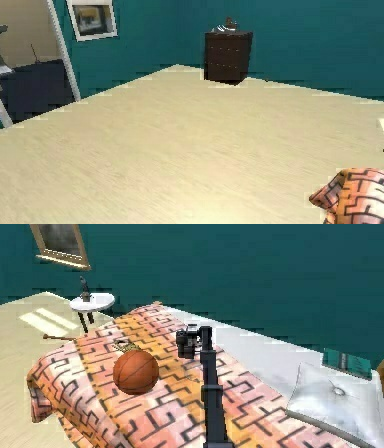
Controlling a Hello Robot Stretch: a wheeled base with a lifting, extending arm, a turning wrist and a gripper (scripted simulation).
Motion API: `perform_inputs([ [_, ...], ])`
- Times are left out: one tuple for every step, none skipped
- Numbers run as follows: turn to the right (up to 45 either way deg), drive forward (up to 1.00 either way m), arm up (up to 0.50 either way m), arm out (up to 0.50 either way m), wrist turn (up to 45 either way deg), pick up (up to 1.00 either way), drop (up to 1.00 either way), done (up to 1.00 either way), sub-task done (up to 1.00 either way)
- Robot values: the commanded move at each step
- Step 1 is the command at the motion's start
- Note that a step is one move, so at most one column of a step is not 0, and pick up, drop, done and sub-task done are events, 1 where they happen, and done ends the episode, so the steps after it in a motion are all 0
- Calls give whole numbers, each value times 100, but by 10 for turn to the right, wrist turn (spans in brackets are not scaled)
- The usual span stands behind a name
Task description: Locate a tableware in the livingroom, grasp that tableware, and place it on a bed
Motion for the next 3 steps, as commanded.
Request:
perform_inputs([
  [0, 0, 10, 0, 0, 0, 0, 0, 0],
  [0, 0, 0, -8, 0, 0, 0, 0, 0],
  [0, 0, 0, 0, 0, 0, 0, 100, 0],
])
